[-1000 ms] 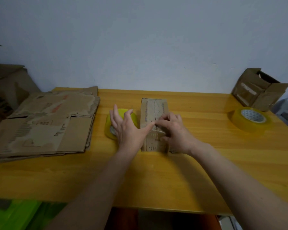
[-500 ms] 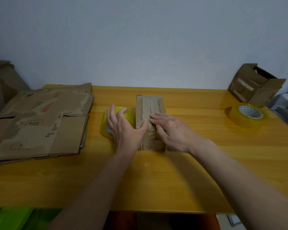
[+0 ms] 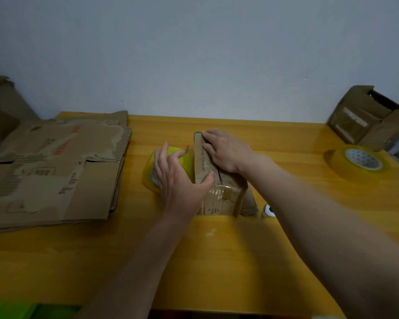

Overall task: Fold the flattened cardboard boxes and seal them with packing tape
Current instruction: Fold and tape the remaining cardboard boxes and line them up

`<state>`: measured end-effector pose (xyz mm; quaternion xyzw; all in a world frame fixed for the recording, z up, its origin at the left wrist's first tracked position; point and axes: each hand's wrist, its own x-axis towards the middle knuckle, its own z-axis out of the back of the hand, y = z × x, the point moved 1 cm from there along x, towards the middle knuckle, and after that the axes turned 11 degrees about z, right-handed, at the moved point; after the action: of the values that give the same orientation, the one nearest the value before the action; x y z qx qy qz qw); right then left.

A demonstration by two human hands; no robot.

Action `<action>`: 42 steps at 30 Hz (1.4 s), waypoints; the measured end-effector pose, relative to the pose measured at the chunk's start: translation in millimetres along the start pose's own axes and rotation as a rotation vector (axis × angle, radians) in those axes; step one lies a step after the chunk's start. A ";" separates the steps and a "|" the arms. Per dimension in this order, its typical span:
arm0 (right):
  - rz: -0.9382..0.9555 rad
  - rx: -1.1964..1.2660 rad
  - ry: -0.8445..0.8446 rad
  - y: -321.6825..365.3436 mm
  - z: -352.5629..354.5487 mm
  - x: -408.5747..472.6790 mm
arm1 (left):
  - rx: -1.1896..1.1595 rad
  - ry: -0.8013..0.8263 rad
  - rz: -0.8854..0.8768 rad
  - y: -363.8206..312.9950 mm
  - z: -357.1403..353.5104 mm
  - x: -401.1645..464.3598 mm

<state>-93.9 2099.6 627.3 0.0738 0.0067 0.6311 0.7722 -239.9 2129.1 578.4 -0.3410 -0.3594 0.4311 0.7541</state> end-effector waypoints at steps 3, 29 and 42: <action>-0.016 0.068 -0.062 -2.7 4.0 14.8 | -0.002 -0.002 -0.011 0.4 0.9 0.9; 0.138 -0.027 0.073 25.1 -10.4 -100.6 | -0.044 0.029 -0.015 9.6 3.6 -8.4; 0.045 0.105 -0.159 27.3 -24.7 -92.5 | -0.256 -0.343 -0.014 21.0 77.9 -14.1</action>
<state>-141.9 2017.3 598.6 0.1641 -0.0231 0.6391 0.7511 -318.8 2140.7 597.3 -0.3530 -0.5366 0.4284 0.6356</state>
